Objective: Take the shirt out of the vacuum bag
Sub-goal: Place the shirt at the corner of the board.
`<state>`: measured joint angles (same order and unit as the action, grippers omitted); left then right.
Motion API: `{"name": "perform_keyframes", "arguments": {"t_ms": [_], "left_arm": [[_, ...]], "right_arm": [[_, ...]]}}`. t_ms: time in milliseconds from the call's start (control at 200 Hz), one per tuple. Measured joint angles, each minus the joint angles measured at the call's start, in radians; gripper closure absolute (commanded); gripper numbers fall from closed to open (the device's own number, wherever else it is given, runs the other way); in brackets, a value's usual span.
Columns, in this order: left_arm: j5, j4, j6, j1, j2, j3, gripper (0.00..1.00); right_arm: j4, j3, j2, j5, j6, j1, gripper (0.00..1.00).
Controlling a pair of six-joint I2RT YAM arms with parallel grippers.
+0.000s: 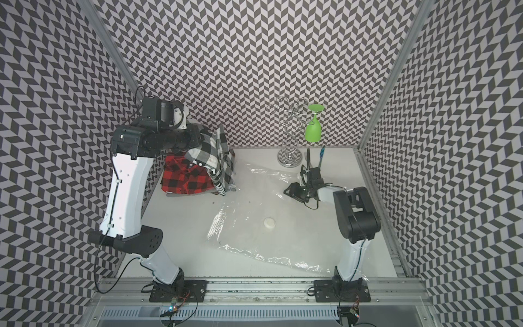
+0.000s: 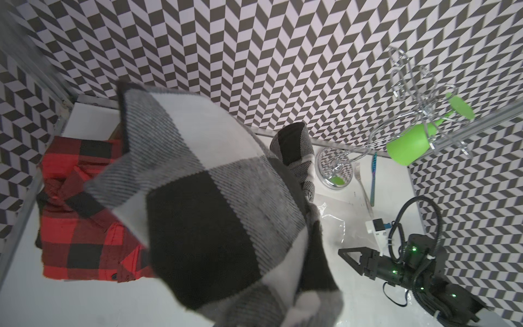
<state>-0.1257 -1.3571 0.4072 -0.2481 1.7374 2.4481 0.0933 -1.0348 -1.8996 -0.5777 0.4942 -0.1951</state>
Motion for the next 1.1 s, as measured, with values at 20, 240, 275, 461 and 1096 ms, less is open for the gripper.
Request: {"name": "perform_keyframes", "arguments": {"t_ms": [20, 240, 275, 461, 1096], "left_arm": [[-0.006, 0.004, 0.004, 0.000, 0.000, 0.003, 1.00], [-0.059, 0.055, 0.025, 0.016, 0.033, 0.014, 1.00], [-0.064, 0.061, 0.027, 0.022, 0.043, 0.015, 1.00], [-0.068, 0.071, 0.025, 0.063, 0.095, 0.015, 1.00], [-0.040, 0.079, -0.041, 0.297, 0.126, -0.105, 1.00]], "right_arm": [[0.000, 0.000, 0.000, 0.000, 0.000, 0.000, 0.47], [-0.014, 0.000, -0.006, -0.005, -0.004, 0.000, 0.47], [-0.016, 0.000, -0.006, -0.006, -0.005, 0.001, 0.47], [-0.023, 0.003, -0.006, -0.008, -0.005, 0.001, 0.47], [-0.045, 0.005, -0.014, -0.022, -0.005, 0.002, 0.46]]}}
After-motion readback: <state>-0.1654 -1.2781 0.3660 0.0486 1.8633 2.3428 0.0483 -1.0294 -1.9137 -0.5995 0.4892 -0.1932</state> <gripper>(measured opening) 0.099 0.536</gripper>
